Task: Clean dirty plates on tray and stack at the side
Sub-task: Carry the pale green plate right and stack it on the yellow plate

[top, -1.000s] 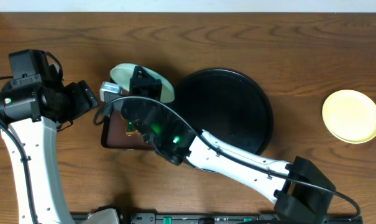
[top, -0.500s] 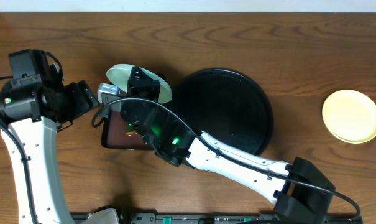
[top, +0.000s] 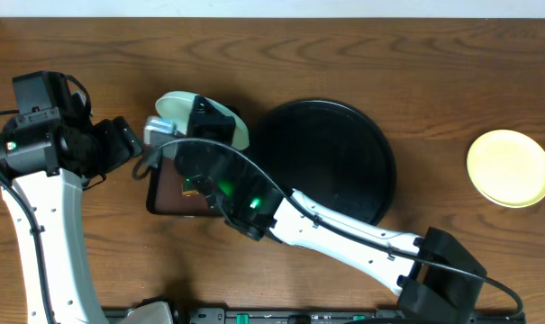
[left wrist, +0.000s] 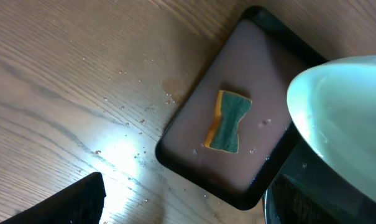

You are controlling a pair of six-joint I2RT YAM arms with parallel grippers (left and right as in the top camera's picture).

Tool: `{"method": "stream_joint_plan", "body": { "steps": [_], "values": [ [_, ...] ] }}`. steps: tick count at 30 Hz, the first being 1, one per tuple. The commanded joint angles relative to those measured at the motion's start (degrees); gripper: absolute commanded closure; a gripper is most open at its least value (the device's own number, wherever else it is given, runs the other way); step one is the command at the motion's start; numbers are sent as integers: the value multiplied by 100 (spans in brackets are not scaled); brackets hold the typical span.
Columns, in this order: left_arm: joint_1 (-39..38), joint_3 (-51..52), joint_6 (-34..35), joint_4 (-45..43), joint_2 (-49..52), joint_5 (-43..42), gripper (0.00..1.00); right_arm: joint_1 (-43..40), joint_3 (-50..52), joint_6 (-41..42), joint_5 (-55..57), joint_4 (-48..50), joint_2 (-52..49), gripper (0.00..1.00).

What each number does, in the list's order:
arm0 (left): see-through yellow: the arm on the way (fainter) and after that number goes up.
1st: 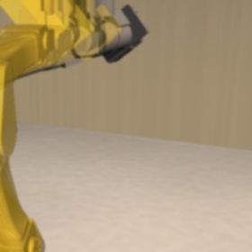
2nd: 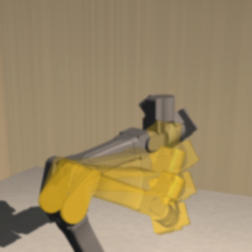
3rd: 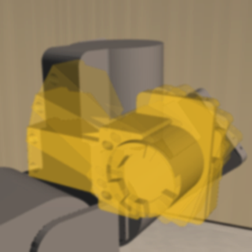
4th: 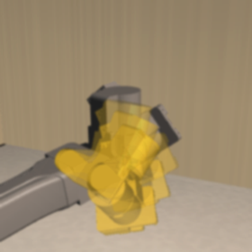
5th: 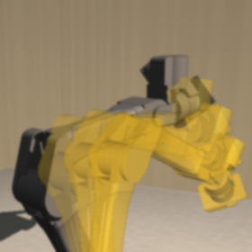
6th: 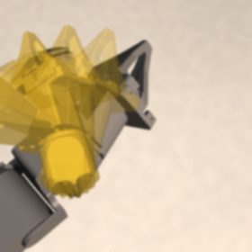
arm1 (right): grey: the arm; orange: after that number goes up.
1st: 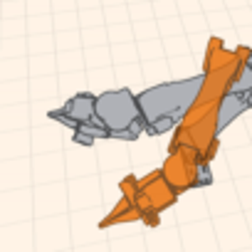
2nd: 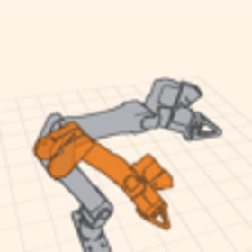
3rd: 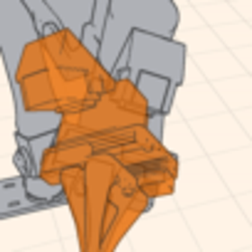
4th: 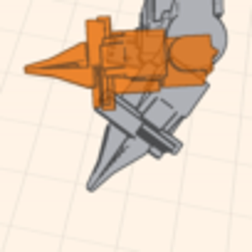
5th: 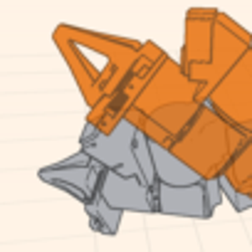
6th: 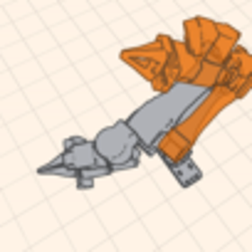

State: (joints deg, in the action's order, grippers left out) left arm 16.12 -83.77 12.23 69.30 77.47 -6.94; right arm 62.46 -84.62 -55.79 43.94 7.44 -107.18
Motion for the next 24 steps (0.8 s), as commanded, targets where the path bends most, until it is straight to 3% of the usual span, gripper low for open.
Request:
{"method": "stream_joint_plan", "body": {
  "steps": [1, 3, 8, 12, 13, 17, 19, 24],
  "values": [
    [26, -52, 48, 31, -37, 50, 13, -452, -61, 2553, 688, -719, 85, 99],
    [26, -52, 48, 31, -37, 50, 13, -831, -61, 3624, 686, -1360, 87, 99],
    [26, -52, 48, 31, -37, 50, 13, -1784, -61, 5119, 448, -2328, 315, 99],
    [26, -52, 48, 31, -37, 50, 13, -2881, -61, 6314, -1207, -3239, 634, 99],
    [26, -52, 48, 31, -37, 50, 13, -3637, -61, 6885, -2284, -3687, 765, 99],
    [26, -52, 48, 31, -37, 50, 13, -5560, -61, 7589, -4994, -4485, 925, 99],
    [26, -52, 48, 31, -37, 50, 13, -6277, -61, 7711, -5755, -4756, 925, 99],
    [26, -52, 46, 31, -37, 50, 13, -8225, -33, 7665, -6065, -5888, 914, 99]
  ]
}}
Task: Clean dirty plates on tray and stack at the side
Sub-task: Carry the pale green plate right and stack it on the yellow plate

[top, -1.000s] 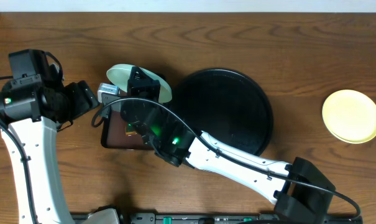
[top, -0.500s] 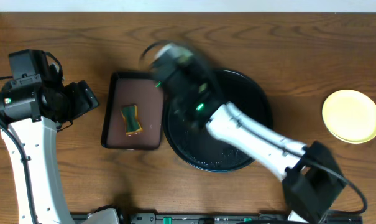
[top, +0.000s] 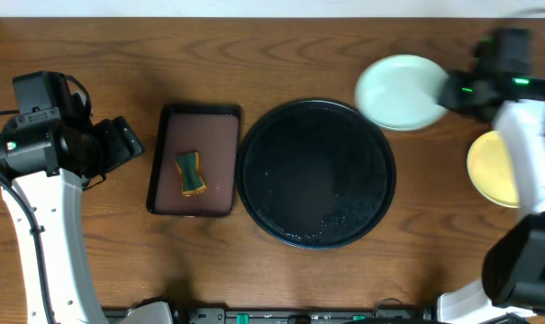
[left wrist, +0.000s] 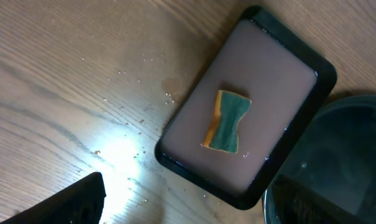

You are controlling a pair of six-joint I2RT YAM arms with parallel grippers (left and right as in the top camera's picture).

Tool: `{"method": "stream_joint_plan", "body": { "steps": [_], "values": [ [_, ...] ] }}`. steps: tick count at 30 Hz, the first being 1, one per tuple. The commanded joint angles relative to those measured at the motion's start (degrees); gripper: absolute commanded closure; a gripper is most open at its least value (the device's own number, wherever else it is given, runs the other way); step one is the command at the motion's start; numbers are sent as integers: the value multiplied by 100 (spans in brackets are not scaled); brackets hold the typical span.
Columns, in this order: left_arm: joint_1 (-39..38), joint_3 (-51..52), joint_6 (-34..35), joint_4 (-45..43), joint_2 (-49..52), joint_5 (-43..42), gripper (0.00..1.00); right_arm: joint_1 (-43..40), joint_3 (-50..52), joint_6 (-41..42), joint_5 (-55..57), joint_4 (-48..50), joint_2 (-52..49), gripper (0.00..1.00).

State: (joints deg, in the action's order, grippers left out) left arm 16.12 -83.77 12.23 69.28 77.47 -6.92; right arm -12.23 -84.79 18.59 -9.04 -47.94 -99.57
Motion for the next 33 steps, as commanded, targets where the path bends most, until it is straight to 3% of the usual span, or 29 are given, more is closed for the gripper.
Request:
{"method": "stream_joint_plan", "body": {
  "steps": [1, 2, 8, 16, 17, 19, 20, 27, 33],
  "values": [
    [26, -52, 48, 33, -37, 48, 13, -953, 4, 208, -748, -450, 151, 99],
    [26, -52, 46, 33, -37, 48, 13, -1508, 107, 192, -619, -621, 151, 99],
    [26, -52, 46, 33, -37, 48, 13, -2691, 669, 225, -96, -494, 149, 99],
    [26, -52, 48, 33, -37, 48, 13, -3244, 1023, 216, 326, -328, 149, 98],
    [26, -52, 48, 33, -37, 48, 13, -3226, 1054, 221, 400, -321, 149, 91],
    [26, -52, 48, 33, -37, 48, 13, -3195, 1075, 260, 450, -208, 149, 59],
    [26, -52, 48, 33, -37, 48, 13, -3198, 1071, 264, 426, -173, 160, 54],
    [26, -52, 46, 33, -37, 48, 13, -2959, 1060, -118, -1366, 20, 920, 47],
    [26, -52, 48, 33, -37, 48, 13, -1742, 1060, -835, -2343, -4, 2769, 44]
  ]
}}
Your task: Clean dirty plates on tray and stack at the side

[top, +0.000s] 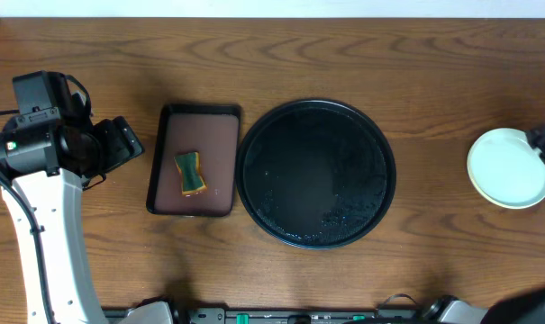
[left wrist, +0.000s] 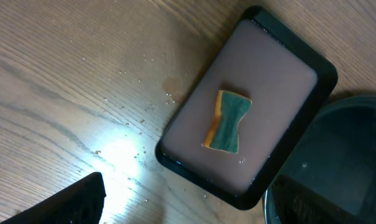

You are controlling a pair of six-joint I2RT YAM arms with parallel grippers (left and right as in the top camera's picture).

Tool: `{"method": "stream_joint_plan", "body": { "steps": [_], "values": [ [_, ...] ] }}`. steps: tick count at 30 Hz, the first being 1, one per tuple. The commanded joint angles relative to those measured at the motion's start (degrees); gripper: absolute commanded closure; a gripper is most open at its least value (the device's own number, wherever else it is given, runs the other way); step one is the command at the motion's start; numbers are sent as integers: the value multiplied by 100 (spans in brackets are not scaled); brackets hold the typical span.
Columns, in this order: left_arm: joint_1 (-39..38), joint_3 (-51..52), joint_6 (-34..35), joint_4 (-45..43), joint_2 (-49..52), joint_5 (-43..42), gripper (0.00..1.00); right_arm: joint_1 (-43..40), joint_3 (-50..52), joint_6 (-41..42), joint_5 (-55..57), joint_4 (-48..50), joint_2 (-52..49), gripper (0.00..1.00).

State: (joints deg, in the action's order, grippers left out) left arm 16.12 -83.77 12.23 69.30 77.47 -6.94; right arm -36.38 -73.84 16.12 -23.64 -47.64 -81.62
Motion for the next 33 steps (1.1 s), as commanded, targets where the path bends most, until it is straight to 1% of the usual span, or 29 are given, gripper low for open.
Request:
{"method": "stream_joint_plan", "body": {
  "steps": [1, 3, 4, 5, 6, 7, 8, 10, 14, 16, 19, 20, 23, 25, 28, 29, 30, 33],
  "values": [
    [26, -52, 48, 31, -37, 50, 13, 1032, -35, -717, -881, -52, 1331, 43],
    [26, -52, 48, 31, -37, 50, 13, 1764, -35, -953, -876, -57, 1908, 42],
    [26, -52, 48, 31, -37, 50, 13, 2002, -35, -966, -870, -57, 2070, 41],
    [26, -52, 48, 31, -37, 50, 13, 2391, -35, -960, -820, -63, 2315, 33],
    [26, -52, 46, 31, -37, 50, 13, 2667, -35, -955, -728, -85, 2481, 1],
    [26, -52, 48, 31, -37, 50, 13, 3123, -35, -955, -527, -144, 2745, 1],
    [26, -52, 48, 31, -37, 50, 13, 3373, -35, -953, -520, -249, 2900, 1],
    [26, -52, 48, 31, -37, 50, 13, 3628, -35, -953, -531, -389, 3062, 1],
    [26, -52, 48, 31, -37, 50, 13, 3764, -35, -953, -529, -748, 3270, 1],
    [26, -52, 48, 31, -37, 50, 13, 3759, -35, -953, -531, -1102, 3276, 1],
    [26, -52, 48, 31, -37, 50, 13, 3738, -35, -1150, -157, -1834, 3305, 1],
    [26, -52, 48, 31, -37, 50, 13, 3742, -33, -1152, 48, -1939, 3320, 1],
    [26, -52, 48, 31, -37, 50, 13, 3786, 153, -1152, 1088, -1757, 3517, 1],
    [26, -52, 48, 31, -37, 50, 13, 3803, 411, -1152, 1674, -1445, 3783, 1],
    [26, -52, 48, 31, -37, 50, 13, 3807, 1075, -1156, 2122, -601, 4360, 1],
    [26, -52, 48, 31, -37, 50, 13, 3807, 1486, -1154, 2251, -144, 4704, 1],
    [26, -52, 48, 31, -37, 50, 13, 3807, 1786, -1150, 2275, 79, 4977, 1],
    [26, -52, 48, 31, -37, 50, 13, 3805, 2662, -1154, 2306, 184, 5910, 1]
  ]
}}
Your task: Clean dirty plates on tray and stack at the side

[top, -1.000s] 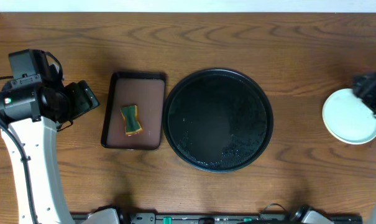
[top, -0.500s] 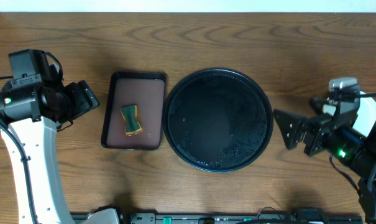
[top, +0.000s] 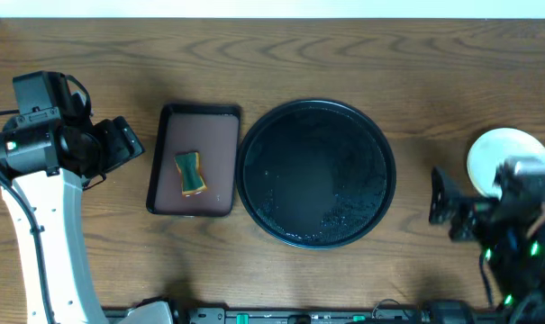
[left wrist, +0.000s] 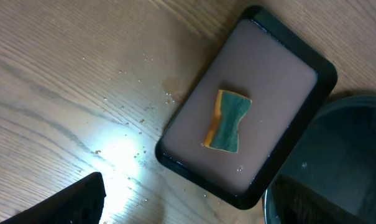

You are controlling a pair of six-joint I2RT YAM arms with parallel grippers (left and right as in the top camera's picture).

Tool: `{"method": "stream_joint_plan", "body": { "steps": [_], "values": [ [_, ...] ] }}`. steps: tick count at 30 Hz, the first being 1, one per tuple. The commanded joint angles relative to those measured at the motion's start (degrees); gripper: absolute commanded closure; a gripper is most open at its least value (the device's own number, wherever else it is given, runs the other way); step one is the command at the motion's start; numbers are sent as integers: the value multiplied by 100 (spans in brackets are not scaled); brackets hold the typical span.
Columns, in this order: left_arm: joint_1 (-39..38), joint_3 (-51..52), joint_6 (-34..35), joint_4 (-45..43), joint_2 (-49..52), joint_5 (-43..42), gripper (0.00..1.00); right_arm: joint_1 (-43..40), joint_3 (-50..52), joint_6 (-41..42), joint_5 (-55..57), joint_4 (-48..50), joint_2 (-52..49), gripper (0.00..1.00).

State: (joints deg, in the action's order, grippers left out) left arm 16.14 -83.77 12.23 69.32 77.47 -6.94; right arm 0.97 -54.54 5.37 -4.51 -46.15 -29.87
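Note:
A pale green plate (top: 499, 147) lies on the stack at the table's right side; whatever is under it is hidden. The round black tray (top: 317, 171) holds only water drops. My right gripper (top: 439, 196) sits low on the table, just left of the stack and clear of the plate, open and holding nothing. My left gripper (top: 126, 144) hovers left of the rectangular black basin (top: 155, 166), open and holding nothing (left wrist: 181, 214). In the left wrist view a green and orange sponge (left wrist: 227, 121) lies in the basin's brownish water.
Water drops speckle the wood left of the basin (left wrist: 327, 65). The round tray's rim (left wrist: 287, 186) shows at the wrist view's lower right. The right arm's body (top: 515, 234) fills the table's near right corner.
The right gripper, which was at the plate's right edge, is now left of and below the stack, apart from the plate. The plate stays on the stack. The left arm has not moved.
At first my right gripper held the pale green plate over the basin by the sponge. Then it held the plate past the round tray's far right. Later the plate lay on the yellow plate at the right side. Now the gripper stands clear of it.

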Motion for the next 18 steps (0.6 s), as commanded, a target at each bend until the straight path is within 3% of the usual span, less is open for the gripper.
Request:
{"method": "stream_joint_plan", "body": {
  "steps": [1, 5, 10, 18],
  "values": [
    [24, -52, 48, 28, -37, 50, 13, 55, 1049, -76, 520, 81, 1058, 1],
    [24, -52, 48, 28, -37, 50, 13, 50, 2256, -76, 1064, 841, 1906, 1],
    [24, -52, 48, 28, -37, 50, 13, 52, 3722, -37, 935, 1880, 2881, 1],
    [24, -52, 46, 28, -37, 50, 13, 52, 5077, -7, 940, 3788, 2957, 1]
  ]
}}
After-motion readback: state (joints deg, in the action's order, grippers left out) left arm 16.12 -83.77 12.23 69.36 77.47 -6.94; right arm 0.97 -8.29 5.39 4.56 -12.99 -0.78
